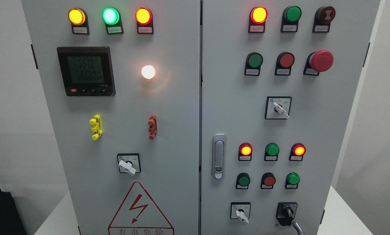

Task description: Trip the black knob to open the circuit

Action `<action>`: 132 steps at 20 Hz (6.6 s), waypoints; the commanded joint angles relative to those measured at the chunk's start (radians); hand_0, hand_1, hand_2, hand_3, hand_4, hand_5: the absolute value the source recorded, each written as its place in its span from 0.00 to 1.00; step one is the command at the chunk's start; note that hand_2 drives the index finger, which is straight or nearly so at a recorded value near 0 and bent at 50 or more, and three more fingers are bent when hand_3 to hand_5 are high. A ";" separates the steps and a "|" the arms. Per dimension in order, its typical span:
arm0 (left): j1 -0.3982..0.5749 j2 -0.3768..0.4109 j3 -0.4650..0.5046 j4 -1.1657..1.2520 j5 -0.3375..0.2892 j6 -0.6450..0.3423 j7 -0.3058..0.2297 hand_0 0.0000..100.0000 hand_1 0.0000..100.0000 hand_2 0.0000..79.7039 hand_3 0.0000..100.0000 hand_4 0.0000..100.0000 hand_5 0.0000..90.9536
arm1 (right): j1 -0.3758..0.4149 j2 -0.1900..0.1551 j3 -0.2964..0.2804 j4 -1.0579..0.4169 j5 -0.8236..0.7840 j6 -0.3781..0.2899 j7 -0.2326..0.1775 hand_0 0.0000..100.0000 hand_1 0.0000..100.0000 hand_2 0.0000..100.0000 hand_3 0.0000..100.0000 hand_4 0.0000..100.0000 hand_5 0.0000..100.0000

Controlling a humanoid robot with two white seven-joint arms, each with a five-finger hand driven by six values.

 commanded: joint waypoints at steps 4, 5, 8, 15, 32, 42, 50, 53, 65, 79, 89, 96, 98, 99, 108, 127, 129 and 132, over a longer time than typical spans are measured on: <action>-0.004 -0.002 0.001 0.000 0.002 -0.001 0.000 0.12 0.39 0.00 0.00 0.00 0.00 | -0.021 -0.003 0.015 -0.029 -0.001 -0.005 -0.003 0.88 0.80 0.00 1.00 0.94 0.93; -0.004 -0.002 0.001 0.000 0.002 -0.001 0.000 0.12 0.39 0.00 0.00 0.00 0.00 | -0.021 -0.003 0.015 -0.029 -0.001 -0.005 -0.003 0.88 0.80 0.00 1.00 0.94 0.93; -0.002 -0.002 0.001 0.000 0.002 -0.001 0.000 0.12 0.39 0.00 0.00 0.00 0.00 | -0.023 -0.003 0.016 -0.029 -0.001 -0.005 -0.003 0.89 0.80 0.00 1.00 0.94 0.92; -0.004 -0.002 0.001 0.000 0.002 -0.001 0.000 0.12 0.39 0.00 0.00 0.00 0.00 | -0.017 -0.003 0.038 -0.031 0.000 -0.006 -0.003 0.89 0.81 0.00 1.00 0.95 0.92; -0.004 -0.002 0.001 0.000 0.002 -0.001 0.000 0.12 0.39 0.00 0.00 0.00 0.00 | -0.023 -0.002 0.062 -0.035 0.005 -0.006 -0.003 0.89 0.80 0.00 1.00 0.95 0.93; -0.002 -0.002 0.001 0.000 0.002 0.000 0.000 0.12 0.39 0.00 0.00 0.00 0.00 | -0.031 0.000 0.068 -0.037 0.005 -0.006 -0.003 0.89 0.80 0.00 1.00 0.95 0.93; -0.004 -0.002 0.001 0.000 0.002 -0.001 0.000 0.12 0.39 0.00 0.00 0.00 0.00 | -0.026 0.001 0.088 -0.038 0.006 -0.008 -0.003 0.89 0.80 0.00 1.00 0.95 0.93; -0.004 -0.002 0.001 0.000 0.002 -0.001 0.000 0.12 0.39 0.00 0.00 0.00 0.00 | -0.029 0.003 0.088 -0.041 0.006 -0.006 -0.003 0.89 0.80 0.00 1.00 0.95 0.93; -0.004 -0.002 0.001 0.000 0.002 -0.001 0.000 0.12 0.39 0.00 0.00 0.00 0.00 | -0.029 0.003 0.101 -0.051 0.006 -0.008 -0.003 0.90 0.81 0.00 1.00 0.95 0.93; -0.004 -0.002 0.001 0.000 0.002 -0.001 0.000 0.12 0.39 0.00 0.00 0.00 0.00 | -0.044 0.006 0.110 -0.051 0.006 -0.006 -0.003 0.90 0.81 0.00 1.00 0.95 0.93; -0.004 -0.002 0.001 0.000 0.002 0.000 0.000 0.12 0.39 0.00 0.00 0.00 0.00 | -0.046 0.007 0.120 -0.055 0.006 -0.008 -0.005 0.90 0.81 0.00 1.00 0.95 0.93; -0.002 -0.002 0.001 0.000 0.002 -0.001 0.000 0.12 0.39 0.00 0.00 0.00 0.00 | -0.047 0.007 0.122 -0.058 0.006 -0.009 -0.005 0.90 0.81 0.00 1.00 0.95 0.93; -0.002 -0.002 0.001 0.000 0.002 -0.001 0.000 0.12 0.39 0.00 0.00 0.00 0.00 | -0.047 0.007 0.122 -0.058 0.006 -0.009 -0.005 0.90 0.81 0.00 1.00 0.95 0.92; -0.002 -0.002 0.001 0.000 0.002 -0.001 0.000 0.12 0.39 0.00 0.00 0.00 0.00 | -0.047 0.007 0.122 -0.058 0.006 -0.009 -0.005 0.90 0.81 0.00 1.00 0.95 0.92; -0.002 -0.002 0.001 0.000 0.002 -0.001 0.000 0.12 0.39 0.00 0.00 0.00 0.00 | -0.054 0.007 0.131 -0.058 0.006 -0.011 -0.005 0.91 0.81 0.00 1.00 0.95 0.92; -0.004 -0.002 0.001 0.000 0.002 -0.001 0.000 0.12 0.39 0.00 0.00 0.00 0.00 | -0.052 0.009 0.131 -0.058 0.006 -0.009 -0.005 0.91 0.81 0.00 1.00 0.95 0.92; -0.004 -0.002 0.001 0.000 0.002 -0.001 0.000 0.12 0.39 0.00 0.00 0.00 0.00 | -0.052 0.007 0.131 -0.058 0.006 -0.009 -0.005 0.91 0.81 0.00 1.00 0.95 0.92; -0.004 -0.002 0.001 0.000 0.002 -0.001 0.000 0.12 0.39 0.00 0.00 0.00 0.00 | -0.049 0.009 0.130 -0.058 0.006 -0.009 -0.005 0.91 0.81 0.00 1.00 0.95 0.92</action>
